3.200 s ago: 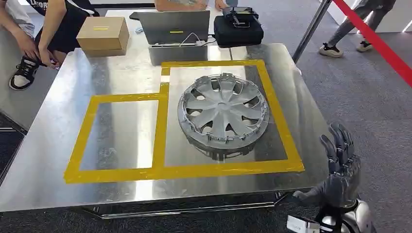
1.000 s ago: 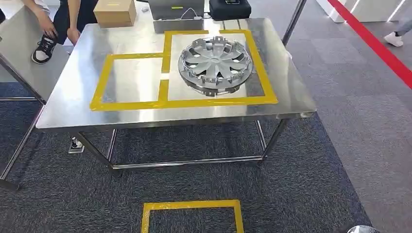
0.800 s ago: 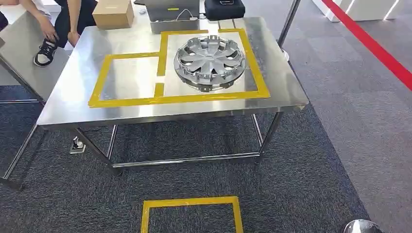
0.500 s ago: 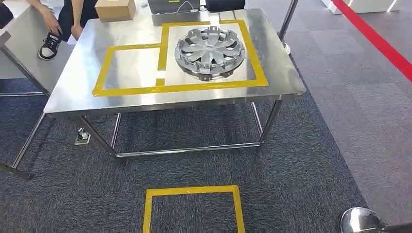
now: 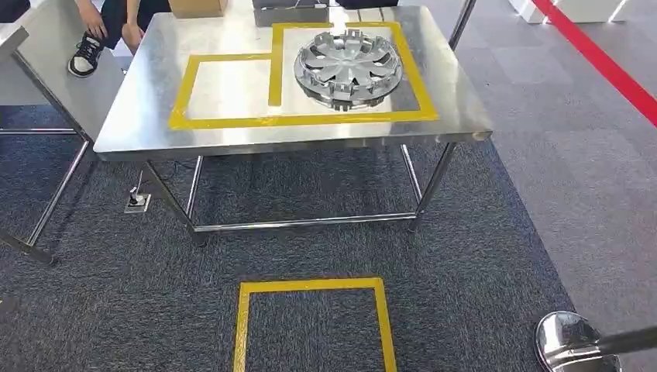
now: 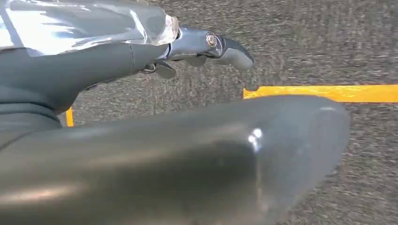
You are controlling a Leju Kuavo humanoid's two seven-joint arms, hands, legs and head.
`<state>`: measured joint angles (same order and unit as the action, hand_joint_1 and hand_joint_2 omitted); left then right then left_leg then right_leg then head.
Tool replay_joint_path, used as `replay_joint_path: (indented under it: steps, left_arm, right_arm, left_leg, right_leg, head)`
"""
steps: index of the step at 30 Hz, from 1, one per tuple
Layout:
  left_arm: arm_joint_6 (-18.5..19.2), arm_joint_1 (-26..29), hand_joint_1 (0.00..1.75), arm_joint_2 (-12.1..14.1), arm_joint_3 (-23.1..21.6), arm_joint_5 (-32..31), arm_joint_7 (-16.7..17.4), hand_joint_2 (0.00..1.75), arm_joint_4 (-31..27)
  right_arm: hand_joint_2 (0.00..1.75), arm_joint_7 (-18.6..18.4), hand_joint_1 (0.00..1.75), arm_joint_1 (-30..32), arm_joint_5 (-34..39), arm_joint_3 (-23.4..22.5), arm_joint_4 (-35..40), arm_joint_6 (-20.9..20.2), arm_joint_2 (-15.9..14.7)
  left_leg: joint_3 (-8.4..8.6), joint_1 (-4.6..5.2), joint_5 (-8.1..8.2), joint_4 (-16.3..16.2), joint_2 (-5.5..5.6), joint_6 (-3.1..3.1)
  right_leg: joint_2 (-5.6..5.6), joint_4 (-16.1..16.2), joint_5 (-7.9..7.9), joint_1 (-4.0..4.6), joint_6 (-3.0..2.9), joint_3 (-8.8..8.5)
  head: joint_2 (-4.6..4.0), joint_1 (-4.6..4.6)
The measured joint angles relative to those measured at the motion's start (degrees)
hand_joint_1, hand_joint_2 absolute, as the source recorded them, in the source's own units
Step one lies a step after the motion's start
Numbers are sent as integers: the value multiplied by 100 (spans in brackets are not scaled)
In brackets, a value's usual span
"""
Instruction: Take the parts from the cabinet and place them on the table.
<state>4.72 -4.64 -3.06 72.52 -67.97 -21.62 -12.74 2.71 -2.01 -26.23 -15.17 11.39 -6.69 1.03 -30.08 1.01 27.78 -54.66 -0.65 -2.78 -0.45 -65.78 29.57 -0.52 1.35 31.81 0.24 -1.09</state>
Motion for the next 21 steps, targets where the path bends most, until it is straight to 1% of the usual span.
replay_joint_path:
  steps: [1, 2, 3, 5, 6, 7, 8, 9, 10, 11, 12, 13, 14, 15, 16, 17, 18, 19, 20, 21]
  left_arm:
    - [0, 0, 0, -4, -2, 0, 2, 0, 2]
    - [0, 1, 0, -26, -2, 0, 4, 0, 11]
    - [0, -9, 0, -20, -2, 0, 5, 0, 15]
    - [-4, -9, 0, -37, 0, 0, 7, 0, 28]
    - [-4, -4, 0, -39, 0, 0, 9, 0, 31]
    - [-11, -6, 0, -39, -2, 4, 9, 0, 33]
    - [-11, 0, 0, -52, -2, 9, 9, 0, 37]
    - [-11, -3, 0, -50, 0, 11, 9, 0, 37]
    - [-11, -9, 0, -39, 0, 20, 7, 0, 37]
    - [-11, -10, 0, -39, 0, 26, 7, 0, 37]
    - [-11, -7, 0, -39, 0, 28, 7, 0, 37]
    - [-11, -6, 0, -39, 0, 35, 9, 0, 37]
    - [-20, -8, 0, -39, 0, 37, 9, 0, 37]
    - [-33, -13, 0, -37, 0, 46, 13, 0, 37]
    - [-42, -19, 0, -37, 0, 52, 17, 0, 37]
    - [-46, -35, 0, -39, 0, 52, 22, 0, 37]
    - [-55, -52, 0, -39, 0, 52, 33, 0, 37]
    - [-70, -47, 0, -44, 0, 52, 39, 0, 37]
    - [-96, -42, 0, -48, 0, 74, 44, 0, 37]
    - [-109, -36, 0, -48, 2, 96, 61, 0, 37]
  right_arm:
    - [0, 54, 0, -5, -9, 0, 0, -7, -2]
    - [0, 108, 0, -14, -15, 2, 0, -9, -20]
    - [0, 142, 0, -13, -15, 2, -4, -20, -13]
    - [0, 206, 0, -15, -28, 2, -4, -28, -22]
    - [0, 228, 0, -12, -33, 2, -7, -48, -31]
    - [0, 230, 0, -11, -50, 2, -18, -55, -20]
    - [0, 230, 0, -33, -91, 4, -20, -68, -22]
    - [0, 226, 0, -37, -116, 7, -20, -92, -18]
    - [0, 204, 0, -36, -120, 11, -22, -114, 6]
    - [0, 164, 0, -32, -129, 11, -24, -122, 11]
    - [0, 151, 0, -30, -135, 11, -26, -127, 15]
    - [0, 144, 0, -31, -135, 11, -26, -136, 17]
    - [0, 145, 0, -34, -133, 11, -26, -177, 17]
    - [0, 145, 0, -37, -133, 11, -26, -206, 20]
    - [0, 145, 0, -38, -131, 11, -26, -225, 22]
    - [0, 120, 0, -53, -122, 11, -26, -276, 22]
    - [0, 96, 0, -42, -118, 11, -26, -317, 22]
    - [0, 77, 0, -37, -116, 11, -28, -359, 22]
    - [0, 50, 0, -44, -96, 9, -28, -411, 22]
    - [0, 20, 0, -43, -92, 9, -28, -437, 24]
  left_leg:
    - [-31, 5, -8, -41, 2, 1]
    - [-76, 6, -23, -62, -7, 20]
    - [-112, 8, -68, -92, -5, 59]
    - [-162, -19, -144, -94, -13, 126]
    - [-184, -2, -188, -95, -11, 156]
    - [-235, 1, -99, -146, 21, 188]
    - [-306, -5, 168, -308, 49, 235]
    - [-408, -38, 501, -630, 55, 274]
    - [-530, -68, 830, -1074, 56, 310]
    - [-641, -90, 1062, -1537, 56, 341]
    - [-672, -112, 1080, -1828, 56, 365]
    - [-609, -137, 938, -1873, 56, 382]
    - [-451, -162, 693, -1728, 55, 391]
    - [-165, -180, 420, -1353, 54, 400]
    - [142, -195, 296, -928, 55, 410]
    - [567, -217, 404, -352, 59, 425]
    - [867, -174, 610, 161, 74, 404]
    - [768, -160, 619, 119, 83, 334]
    - [753, -148, 606, 107, 73, 291]
    - [731, -131, 585, 87, 65, 243]
  right_leg:
    - [16, 581, -86, 33, -73, -383]
    - [23, 920, 88, 48, -145, -575]
    - [22, 1050, 62, 68, -120, -623]
    - [24, 1055, 41, 98, -147, -569]
    - [20, 1092, 4, 86, -166, -529]
    - [-22, 1133, -76, 9, -190, -471]
    - [-16, 1133, -127, 10, -238, -398]
    - [-20, 1129, -183, 9, -251, -329]
    - [-25, 1125, -248, 10, -247, -258]
    - [-36, 1117, -315, 9, -237, -170]
    - [-44, 1096, -378, 6, -227, -76]
    - [-50, 1071, -427, -1, -213, 13]
    - [-51, 1033, -477, -8, -194, 84]
    - [-52, 990, -515, -24, -167, 201]
    - [-50, 952, -547, -37, -138, 276]
    - [-46, 908, -592, -34, -91, 329]
    - [-42, 868, -629, -16, -44, 364]
    - [-54, 896, -677, -17, -2, 341]
    - [-51, 905, -721, -34, 30, 343]
    - [-51, 931, -764, -45, 71, 340]
  head:
    - [0, 0]
    - [0, -9]
    - [0, -16]
    - [0, -7]
    - [0, -13]
    - [0, 0]
    - [0, -33]
    - [0, -66]
    - [0, -74]
    - [0, -74]
    - [0, -70]
    - [0, -74]
    - [0, -70]
    - [0, -70]
    - [0, -70]
    - [0, -79]
    - [0, -72]
    - [0, -52]
    - [0, -77]
    - [0, -66]
